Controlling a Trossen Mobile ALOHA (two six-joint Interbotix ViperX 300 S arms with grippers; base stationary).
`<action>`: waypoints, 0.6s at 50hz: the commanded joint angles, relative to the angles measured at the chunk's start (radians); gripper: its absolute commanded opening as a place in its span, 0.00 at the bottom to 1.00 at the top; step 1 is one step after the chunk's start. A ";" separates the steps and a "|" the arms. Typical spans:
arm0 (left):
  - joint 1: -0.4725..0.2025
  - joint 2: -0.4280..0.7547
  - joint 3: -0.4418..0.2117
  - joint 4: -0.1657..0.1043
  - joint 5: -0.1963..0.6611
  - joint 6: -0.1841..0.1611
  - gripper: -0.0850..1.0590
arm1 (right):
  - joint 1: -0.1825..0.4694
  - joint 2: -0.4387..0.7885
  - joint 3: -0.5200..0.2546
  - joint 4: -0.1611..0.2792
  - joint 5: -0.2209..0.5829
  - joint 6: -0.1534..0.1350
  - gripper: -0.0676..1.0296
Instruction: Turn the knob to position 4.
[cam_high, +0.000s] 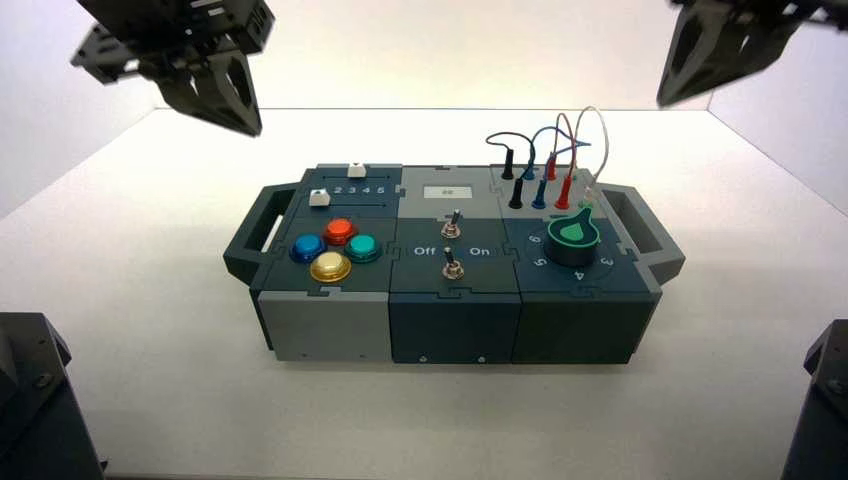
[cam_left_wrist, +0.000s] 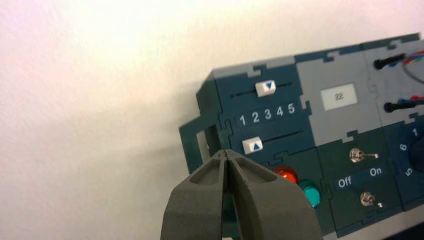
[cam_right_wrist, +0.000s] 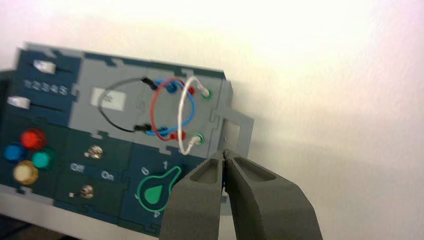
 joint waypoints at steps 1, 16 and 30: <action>-0.003 0.043 -0.034 -0.012 0.006 -0.003 0.05 | -0.005 0.055 -0.011 0.005 -0.020 0.009 0.04; -0.003 0.137 -0.049 -0.032 0.032 -0.003 0.05 | -0.005 0.175 -0.006 0.008 -0.066 0.005 0.04; -0.003 0.222 -0.077 -0.035 0.031 -0.003 0.05 | -0.005 0.267 -0.014 0.009 -0.106 0.005 0.04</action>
